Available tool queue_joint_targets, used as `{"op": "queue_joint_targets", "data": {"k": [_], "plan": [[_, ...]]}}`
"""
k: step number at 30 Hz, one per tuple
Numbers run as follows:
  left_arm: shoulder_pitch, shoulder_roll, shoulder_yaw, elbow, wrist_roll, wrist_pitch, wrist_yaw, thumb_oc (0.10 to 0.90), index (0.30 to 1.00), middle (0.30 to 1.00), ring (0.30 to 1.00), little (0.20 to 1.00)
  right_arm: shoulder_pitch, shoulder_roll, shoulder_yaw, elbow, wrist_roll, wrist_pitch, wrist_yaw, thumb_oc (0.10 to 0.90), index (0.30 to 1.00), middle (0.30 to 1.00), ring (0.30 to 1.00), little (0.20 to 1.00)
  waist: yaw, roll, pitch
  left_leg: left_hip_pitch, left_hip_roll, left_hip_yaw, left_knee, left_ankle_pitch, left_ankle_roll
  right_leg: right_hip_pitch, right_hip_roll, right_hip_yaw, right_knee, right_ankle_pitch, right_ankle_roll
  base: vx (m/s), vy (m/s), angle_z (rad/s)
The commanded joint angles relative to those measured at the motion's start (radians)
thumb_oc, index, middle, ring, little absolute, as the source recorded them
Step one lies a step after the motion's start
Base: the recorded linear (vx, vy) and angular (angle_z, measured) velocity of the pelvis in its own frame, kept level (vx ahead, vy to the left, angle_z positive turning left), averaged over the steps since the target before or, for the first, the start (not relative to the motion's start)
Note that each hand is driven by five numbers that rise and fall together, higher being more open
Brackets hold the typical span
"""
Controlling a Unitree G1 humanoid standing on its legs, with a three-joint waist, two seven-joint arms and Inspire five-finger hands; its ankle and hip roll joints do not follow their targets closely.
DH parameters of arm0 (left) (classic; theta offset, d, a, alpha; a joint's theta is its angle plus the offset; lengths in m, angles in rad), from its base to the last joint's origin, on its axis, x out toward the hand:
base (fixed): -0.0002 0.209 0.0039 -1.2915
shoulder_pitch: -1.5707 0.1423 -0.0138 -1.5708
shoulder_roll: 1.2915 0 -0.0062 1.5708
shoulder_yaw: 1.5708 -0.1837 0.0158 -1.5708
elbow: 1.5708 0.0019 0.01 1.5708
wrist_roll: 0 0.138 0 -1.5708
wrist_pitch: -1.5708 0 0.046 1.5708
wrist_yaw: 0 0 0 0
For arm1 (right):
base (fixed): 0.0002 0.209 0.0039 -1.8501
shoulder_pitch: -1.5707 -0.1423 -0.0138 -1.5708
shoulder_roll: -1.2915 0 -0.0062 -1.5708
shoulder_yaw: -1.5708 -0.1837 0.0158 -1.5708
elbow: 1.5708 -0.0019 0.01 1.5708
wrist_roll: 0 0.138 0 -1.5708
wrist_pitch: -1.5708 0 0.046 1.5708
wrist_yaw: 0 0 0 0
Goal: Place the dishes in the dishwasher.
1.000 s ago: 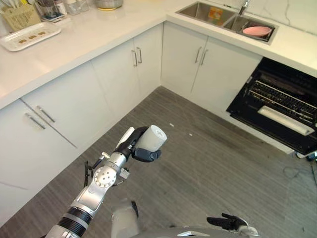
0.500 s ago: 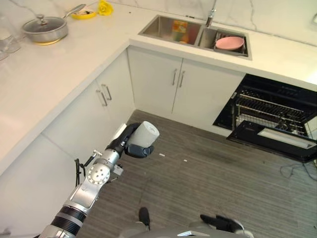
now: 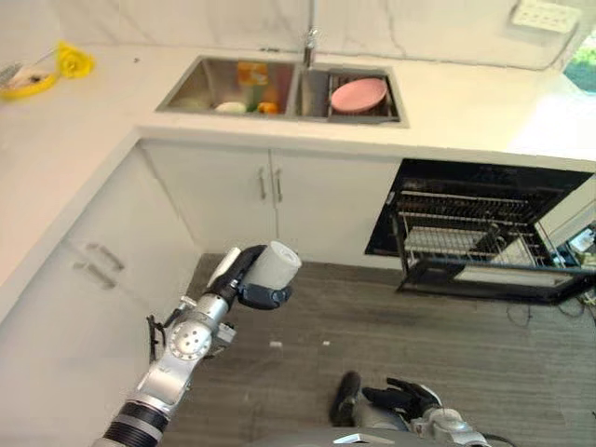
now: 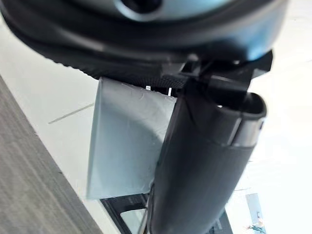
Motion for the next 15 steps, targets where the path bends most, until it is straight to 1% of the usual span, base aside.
{"op": "queue_joint_targets", "data": {"k": [1, 2, 3, 4, 5, 6, 7, 8, 9, 10, 11, 12, 13, 14, 15], "plan": [[-0.093, 0.035, 0.032, -0.140, -0.045, -0.116, 0.029, 0.400, 0.300, 0.300, 0.300, 0.300, 0.015, -0.032, -0.003, 0.069, -0.008, -0.006, -0.013, 0.800, 0.900, 0.900, 0.900, 0.900, -0.006, -0.044, -0.011, -0.151, 0.022, -0.068, 0.181, 0.101, 0.028, 0.125, -0.020, 0.089, -0.081, -0.057, 0.195, 0.22, -0.356, -0.58], [-0.092, 0.033, 0.033, -0.140, -0.061, -0.116, 0.030, 0.400, 0.300, 0.300, 0.300, 0.300, 0.017, -0.035, -0.001, 0.069, -0.005, -0.006, -0.014, 0.800, 0.900, 0.900, 0.900, 0.900, -0.006, -0.055, -0.003, -0.186, 0.041, -0.067, 0.279, 0.170, 0.025, 0.133, -0.012, 0.081, -0.078, -0.060, 0.163, 0.21, -0.354, -0.70], [-0.090, 0.035, 0.036, -0.142, -0.076, -0.118, 0.033, 0.400, 0.300, 0.300, 0.300, 0.300, 0.017, -0.039, -0.002, 0.065, 0.004, -0.007, -0.018, 0.800, 0.900, 0.900, 0.900, 0.900, -0.005, -0.060, 0.003, -0.228, 0.066, -0.083, 0.383, 0.201, 0.012, 0.150, 0.004, 0.085, -0.083, -0.075, 0.141, 0.21, -0.312, -0.71], [-0.093, 0.034, 0.040, -0.135, -0.082, -0.122, 0.048, 0.400, 0.300, 0.300, 0.300, 0.300, 0.013, -0.049, -0.006, 0.061, 0.020, -0.010, -0.023, 0.800, 0.900, 0.900, 0.900, 0.900, -0.004, -0.063, 0.009, -0.252, 0.079, -0.091, 0.456, 0.238, 0.002, 0.167, 0.019, 0.094, -0.091, -0.088, 0.124, 0.23, -0.232, -0.72], [-0.097, 0.027, 0.036, -0.130, -0.094, -0.120, 0.057, 0.400, 0.300, 0.300, 0.300, 0.300, 0.010, -0.054, -0.013, 0.059, 0.030, -0.011, -0.029, 0.800, 0.900, 0.900, 0.900, 0.900, 0.000, -0.069, 0.016, -0.287, 0.070, -0.107, 0.486, 0.237, 0.010, 0.178, 0.024, 0.110, -0.091, -0.101, 0.116, 0.23, -0.154, -0.81], [-0.101, 0.023, 0.034, -0.127, -0.103, -0.118, 0.059, 0.400, 0.300, 0.300, 0.300, 0.300, 0.008, -0.058, -0.021, 0.058, 0.038, -0.011, -0.035, 0.800, 0.900, 0.900, 0.900, 0.900, 0.006, -0.073, 0.018, -0.331, 0.042, -0.131, 0.495, 0.206, 0.024, 0.184, 0.027, 0.130, -0.092, -0.107, 0.114, 0.31, -0.041, -0.92], [-0.097, 0.009, 0.030, -0.128, -0.109, -0.121, 0.050, 0.400, 0.300, 0.300, 0.300, 0.300, 0.006, -0.066, -0.034, 0.070, 0.051, -0.016, -0.042, 0.800, 0.900, 0.900, 0.900, 0.900, 0.014, -0.075, 0.016, -0.369, -0.002, -0.149, 0.426, 0.156, 0.049, 0.206, 0.034, 0.166, -0.099, -0.115, 0.128, 0.32, 0.036, -0.95], [-0.098, 0.005, 0.028, -0.125, -0.113, -0.125, 0.050, 0.400, 0.300, 0.300, 0.300, 0.300, 0.005, -0.070, -0.037, 0.075, 0.053, -0.018, -0.043, 0.800, 0.900, 0.900, 0.900, 0.900, 0.021, -0.079, 0.018, -0.390, 0.006, -0.142, 0.400, 0.153, 0.049, 0.221, 0.028, 0.180, -0.101, -0.117, 0.135, 0.25, 0.054, -0.61], [-0.098, 0.005, 0.028, -0.125, -0.113, -0.125, 0.050, 0.400, 0.300, 0.300, 0.300, 0.300, 0.005, -0.070, -0.037, 0.075, 0.053, -0.018, -0.043, 0.800, 0.900, 0.900, 0.900, 0.900, 0.021, -0.079, 0.018, -0.390, 0.006, -0.142, 0.400, 0.153, 0.049, 0.221, 0.028, 0.180, -0.101, -0.117, 0.135, 0.15, 0.053, -0.70], [-0.099, 0.004, 0.025, -0.122, -0.114, -0.126, 0.053, 0.400, 0.300, 0.300, 0.300, 0.300, 0.004, -0.074, -0.035, 0.081, 0.052, -0.017, -0.043, 0.800, 0.900, 0.900, 0.900, 0.900, 0.029, -0.081, 0.019, -0.409, 0.004, -0.147, 0.364, 0.144, 0.055, 0.232, 0.027, 0.199, -0.104, -0.121, 0.139, 0.14, 0.058, -0.88], [-0.102, 0.004, 0.023, -0.120, -0.114, -0.128, 0.054, 0.400, 0.300, 0.300, 0.300, 0.300, 0.001, -0.077, -0.034, 0.084, 0.050, -0.019, -0.045, 0.800, 0.900, 0.900, 0.900, 0.900, 0.038, -0.081, 0.020, -0.424, -0.007, -0.167, 0.320, 0.154, 0.059, 0.237, 0.028, 0.225, -0.103, -0.121, 0.142, 0.22, 0.121, -1.10], [-0.105, 0.005, 0.022, -0.121, -0.115, -0.130, 0.058, 0.400, 0.300, 0.300, 0.300, 0.300, -0.002, -0.080, -0.029, 0.088, 0.045, -0.019, -0.046, 0.800, 0.900, 0.900, 0.900, 0.900, 0.048, -0.074, 0.022, -0.431, -0.010, -0.216, 0.250, 0.171, 0.054, 0.244, 0.033, 0.252, -0.099, -0.125, 0.146, 0.22, 0.146, -1.02], [-0.104, 0.003, 0.020, -0.119, -0.116, -0.130, 0.061, 0.400, 0.300, 0.300, 0.300, 0.300, 0.000, -0.080, -0.025, 0.093, 0.042, -0.018, -0.047, 0.800, 0.900, 0.900, 0.900, 0.900, 0.056, -0.066, 0.023, -0.423, -0.016, -0.264, 0.205, 0.174, 0.049, 0.253, 0.038, 0.271, -0.097, -0.130, 0.150, 0.24, 0.157, -0.97], [-0.104, 0.004, 0.021, -0.120, -0.117, -0.132, 0.066, 0.400, 0.300, 0.300, 0.300, 0.300, 0.000, -0.080, -0.019, 0.099, 0.038, -0.018, -0.049, 0.800, 0.900, 0.900, 0.900, 0.900, 0.065, -0.060, 0.024, -0.414, -0.032, -0.312, 0.174, 0.182, 0.045, 0.259, 0.040, 0.291, -0.093, -0.135, 0.153, 0.20, 0.131, -1.24], [-0.103, 0.002, 0.022, -0.121, -0.119, -0.134, 0.064, 0.400, 0.300, 0.300, 0.300, 0.300, 0.002, -0.079, -0.020, 0.102, 0.038, -0.020, -0.051, 0.800, 0.900, 0.900, 0.900, 0.900, 0.067, -0.057, 0.020, -0.408, -0.044, -0.342, 0.151, 0.186, 0.044, 0.263, 0.038, 0.303, -0.092, -0.135, 0.156, 0.26, 0.188, -1.29]]}}
